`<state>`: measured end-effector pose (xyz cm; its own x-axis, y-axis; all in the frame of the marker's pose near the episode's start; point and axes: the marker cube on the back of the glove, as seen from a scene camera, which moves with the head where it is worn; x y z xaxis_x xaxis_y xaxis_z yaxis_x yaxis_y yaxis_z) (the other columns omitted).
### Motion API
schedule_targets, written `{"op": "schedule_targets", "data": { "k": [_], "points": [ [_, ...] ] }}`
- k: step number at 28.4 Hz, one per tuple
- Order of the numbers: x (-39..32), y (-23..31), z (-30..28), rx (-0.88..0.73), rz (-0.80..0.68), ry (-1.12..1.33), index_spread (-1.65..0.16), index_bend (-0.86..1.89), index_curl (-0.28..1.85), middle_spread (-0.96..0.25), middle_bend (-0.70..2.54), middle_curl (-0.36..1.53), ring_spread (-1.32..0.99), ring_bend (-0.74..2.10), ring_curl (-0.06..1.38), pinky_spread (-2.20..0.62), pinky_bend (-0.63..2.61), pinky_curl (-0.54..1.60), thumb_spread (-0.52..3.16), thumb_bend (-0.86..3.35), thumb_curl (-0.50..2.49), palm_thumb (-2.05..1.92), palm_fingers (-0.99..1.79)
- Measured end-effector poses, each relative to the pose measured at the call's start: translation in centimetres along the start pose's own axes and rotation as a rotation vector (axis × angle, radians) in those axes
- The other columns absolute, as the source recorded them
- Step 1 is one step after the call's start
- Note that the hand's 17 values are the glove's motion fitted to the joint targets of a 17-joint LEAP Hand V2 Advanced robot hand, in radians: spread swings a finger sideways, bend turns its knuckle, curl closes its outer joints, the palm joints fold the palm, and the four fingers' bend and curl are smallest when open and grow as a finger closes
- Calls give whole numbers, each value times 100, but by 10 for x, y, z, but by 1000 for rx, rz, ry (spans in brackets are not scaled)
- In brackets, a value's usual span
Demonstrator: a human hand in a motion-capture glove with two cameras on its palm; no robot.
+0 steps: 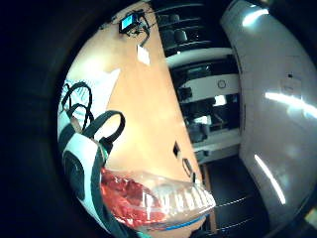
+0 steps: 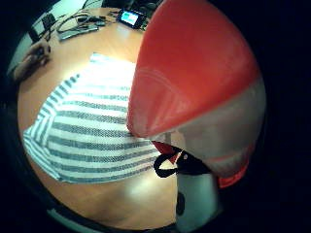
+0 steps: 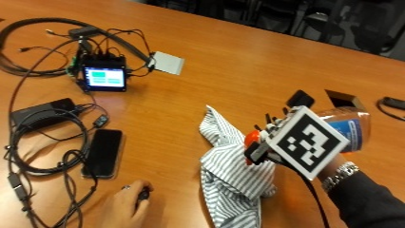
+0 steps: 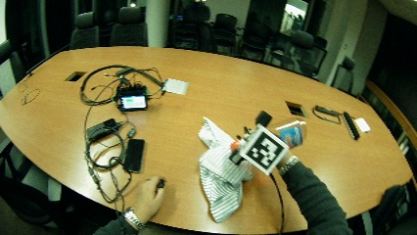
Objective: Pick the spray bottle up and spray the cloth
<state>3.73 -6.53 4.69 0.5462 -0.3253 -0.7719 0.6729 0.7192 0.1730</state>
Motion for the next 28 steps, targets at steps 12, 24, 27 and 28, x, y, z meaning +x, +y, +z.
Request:
{"op": "schedule_targets", "data": {
  "k": [12, 24, 27, 28],
  "points": [
    [26, -11, -59, 217, 365, -528, -28, 19, 58, -21, 61, 54, -21, 80, 47, -34, 56, 41, 67, -3, 71, 79, 139],
    [24, -78, -92, 348, 536, -970, -28, 19, 59, -21, 60, 53, -21, 79, 47, -34, 57, 42, 67, -3, 71, 79, 139],
    [29, -99, -93, 386, 595, -1112, -28, 19, 59, -21, 60, 53, -21, 79, 47, -34, 56, 41, 67, -3, 71, 79, 139],
    [30, -105, -92, 395, 612, -1152, -28, 19, 59, -20, 60, 53, -21, 79, 47, -34, 57, 42, 67, -3, 71, 79, 139]
  ]
}}
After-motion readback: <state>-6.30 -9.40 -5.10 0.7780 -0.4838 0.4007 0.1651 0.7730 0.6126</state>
